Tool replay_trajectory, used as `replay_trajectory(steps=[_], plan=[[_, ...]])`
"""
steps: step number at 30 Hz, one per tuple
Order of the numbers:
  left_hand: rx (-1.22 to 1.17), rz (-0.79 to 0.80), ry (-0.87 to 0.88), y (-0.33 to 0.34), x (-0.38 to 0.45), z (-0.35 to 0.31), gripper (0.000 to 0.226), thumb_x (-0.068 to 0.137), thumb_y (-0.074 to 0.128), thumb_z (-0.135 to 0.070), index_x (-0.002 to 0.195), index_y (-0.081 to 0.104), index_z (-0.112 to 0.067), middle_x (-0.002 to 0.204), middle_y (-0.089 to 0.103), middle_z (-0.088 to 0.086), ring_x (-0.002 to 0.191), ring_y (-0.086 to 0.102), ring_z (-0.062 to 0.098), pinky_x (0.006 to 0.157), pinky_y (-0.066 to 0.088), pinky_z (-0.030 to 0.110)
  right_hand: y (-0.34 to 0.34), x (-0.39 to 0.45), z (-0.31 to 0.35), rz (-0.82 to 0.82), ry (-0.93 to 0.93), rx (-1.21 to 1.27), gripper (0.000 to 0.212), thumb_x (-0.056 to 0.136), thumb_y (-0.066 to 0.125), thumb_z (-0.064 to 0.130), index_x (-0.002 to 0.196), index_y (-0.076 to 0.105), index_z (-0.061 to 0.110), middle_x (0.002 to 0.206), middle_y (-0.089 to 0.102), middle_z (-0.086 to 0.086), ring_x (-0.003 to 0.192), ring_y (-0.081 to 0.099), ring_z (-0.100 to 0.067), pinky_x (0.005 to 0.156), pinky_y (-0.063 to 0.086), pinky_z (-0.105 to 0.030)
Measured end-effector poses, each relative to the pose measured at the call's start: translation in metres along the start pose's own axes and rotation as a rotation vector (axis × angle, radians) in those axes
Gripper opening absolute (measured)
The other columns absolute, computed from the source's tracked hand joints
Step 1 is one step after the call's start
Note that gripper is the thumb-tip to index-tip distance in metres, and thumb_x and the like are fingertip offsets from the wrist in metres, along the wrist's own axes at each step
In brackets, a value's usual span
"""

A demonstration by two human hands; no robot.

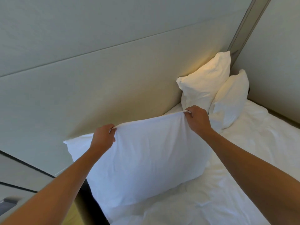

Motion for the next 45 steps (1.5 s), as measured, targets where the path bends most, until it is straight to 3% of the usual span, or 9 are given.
replay_trajectory(steps=[5,12,20,24,29,32,35,42,45], plan=[[-0.037,-0.058,-0.007,-0.006,0.012,-0.021,0.031,0.100,0.052,-0.018,0.069,0.054,-0.023,0.060,0.072,0.003,0.059,0.060,0.010,0.055,0.038,0.026,-0.006,0.043,0.002,-0.009,-0.016,0.013,0.031,0.108,0.056,0.027,0.121,0.076,0.008,0.120,0.075,-0.014,0.110,0.070,-0.033,0.102,0.052,-0.037],[-0.069,0.097,-0.074,0.070,-0.001,-0.009,0.025,0.101,0.054,-0.017,0.078,0.063,-0.018,0.061,0.073,0.003,0.062,0.065,0.011,0.060,0.042,0.027,0.038,0.039,-0.050,0.188,0.049,-0.013,0.027,0.106,0.059,0.021,0.116,0.077,0.004,0.116,0.074,-0.018,0.109,0.069,-0.037,0.095,0.050,-0.036],[-0.069,0.050,0.011,0.067,0.038,-0.049,0.023,0.098,0.052,-0.019,0.079,0.066,-0.018,0.052,0.070,-0.001,0.059,0.065,0.004,0.059,0.045,0.023,0.012,0.063,-0.069,0.020,0.031,0.005,0.027,0.107,0.058,0.021,0.111,0.078,0.004,0.111,0.076,-0.016,0.103,0.071,-0.034,0.095,0.052,-0.036],[-0.147,0.024,0.001,0.059,0.061,-0.061,0.025,0.096,0.051,-0.017,0.074,0.062,-0.013,0.052,0.071,-0.001,0.049,0.065,0.008,0.062,0.053,0.033,0.001,0.096,-0.058,-0.081,0.061,0.023,0.033,0.109,0.055,0.030,0.118,0.076,0.007,0.116,0.076,-0.014,0.105,0.071,-0.032,0.099,0.052,-0.037],[-0.158,0.119,-0.083,0.088,0.076,-0.044,0.024,0.097,0.051,-0.018,0.079,0.066,-0.012,0.055,0.073,0.003,0.046,0.066,0.008,0.069,0.058,0.036,0.038,0.120,-0.065,0.027,0.111,-0.019,0.032,0.109,0.054,0.028,0.121,0.075,0.007,0.122,0.074,-0.015,0.113,0.068,-0.034,0.099,0.048,-0.032],[-0.104,0.175,-0.129,0.115,0.068,-0.014,0.022,0.101,0.053,-0.019,0.082,0.063,-0.014,0.064,0.075,0.005,0.052,0.066,0.010,0.073,0.055,0.034,0.085,0.114,-0.076,0.184,0.135,-0.064,0.030,0.108,0.055,0.024,0.121,0.076,0.006,0.123,0.072,-0.018,0.115,0.066,-0.038,0.099,0.050,-0.038],[-0.114,0.124,-0.145,0.123,0.073,0.010,0.021,0.102,0.054,-0.015,0.083,0.063,-0.014,0.068,0.074,0.005,0.069,0.069,0.020,0.069,0.050,0.032,0.115,0.114,-0.072,0.158,0.132,-0.037,0.029,0.107,0.055,0.023,0.118,0.076,0.005,0.120,0.072,-0.018,0.110,0.068,-0.038,0.096,0.050,-0.038],[-0.113,-0.021,-0.128,0.081,0.138,0.000,0.027,0.101,0.053,-0.015,0.074,0.058,-0.015,0.060,0.066,-0.001,0.054,0.059,0.008,0.052,0.033,0.019,0.124,0.199,-0.027,0.110,0.086,-0.079,0.032,0.107,0.054,0.025,0.116,0.076,0.003,0.123,0.072,-0.022,0.117,0.065,-0.040,0.102,0.048,-0.041],[-0.109,-0.030,-0.151,0.069,0.165,0.001,0.029,0.097,0.054,-0.015,0.068,0.055,-0.018,0.056,0.065,-0.003,0.052,0.053,0.005,0.053,0.035,0.026,0.129,0.224,-0.016,0.099,0.094,-0.052,0.028,0.104,0.057,0.023,0.107,0.076,0.002,0.114,0.073,-0.023,0.112,0.065,-0.042,0.094,0.048,-0.038]])
Point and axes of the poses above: each hand's wrist, its own x-axis towards the middle knuckle, its own y-axis out of the palm, z = x × y, the point moved 6 cm from there along x, towards the middle knuckle
